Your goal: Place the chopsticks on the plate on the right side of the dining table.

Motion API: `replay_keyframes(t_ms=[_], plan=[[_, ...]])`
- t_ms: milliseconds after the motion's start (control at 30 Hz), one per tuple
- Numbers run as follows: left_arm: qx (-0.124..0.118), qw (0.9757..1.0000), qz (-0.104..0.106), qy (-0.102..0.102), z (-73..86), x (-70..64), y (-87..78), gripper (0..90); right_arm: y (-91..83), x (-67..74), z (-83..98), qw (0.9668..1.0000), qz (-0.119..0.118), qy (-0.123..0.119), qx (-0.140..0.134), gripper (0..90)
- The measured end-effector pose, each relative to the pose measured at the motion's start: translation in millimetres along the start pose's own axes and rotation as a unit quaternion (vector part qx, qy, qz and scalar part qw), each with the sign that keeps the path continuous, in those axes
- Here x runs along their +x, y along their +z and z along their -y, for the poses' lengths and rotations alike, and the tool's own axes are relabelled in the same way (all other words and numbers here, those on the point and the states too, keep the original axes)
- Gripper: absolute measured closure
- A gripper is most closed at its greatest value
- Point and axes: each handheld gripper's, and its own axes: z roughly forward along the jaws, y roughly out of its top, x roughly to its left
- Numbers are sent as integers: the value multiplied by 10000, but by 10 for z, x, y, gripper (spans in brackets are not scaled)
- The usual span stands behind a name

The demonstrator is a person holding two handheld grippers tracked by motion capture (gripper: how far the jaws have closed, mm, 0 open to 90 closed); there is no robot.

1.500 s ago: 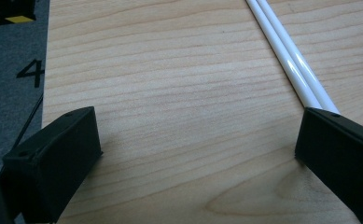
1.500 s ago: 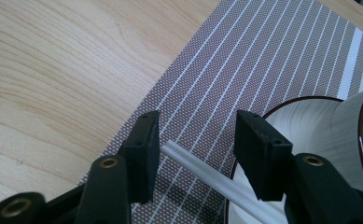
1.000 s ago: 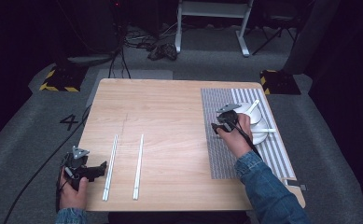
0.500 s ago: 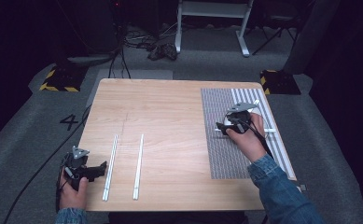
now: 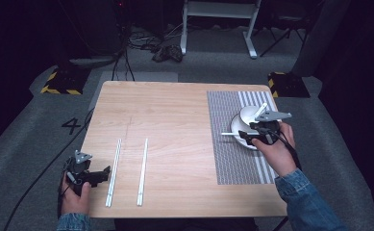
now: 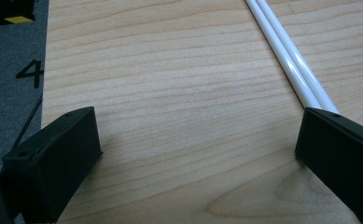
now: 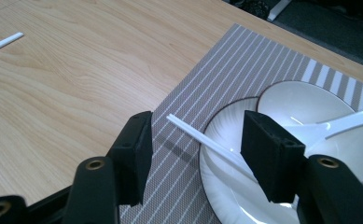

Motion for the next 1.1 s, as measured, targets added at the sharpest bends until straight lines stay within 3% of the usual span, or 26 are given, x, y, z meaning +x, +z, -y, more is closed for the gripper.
replay_keyframes(t_ms=[567, 1100], plan=[[-16, 10000, 5, -43, 8, -10, -3, 0, -468, -215, 455, 9995, 119, 273, -105, 418], [-23, 10000, -5, -16, 3, -6, 1, 0, -651, -335, 1075, 9969, 261, 740, -51, 394]])
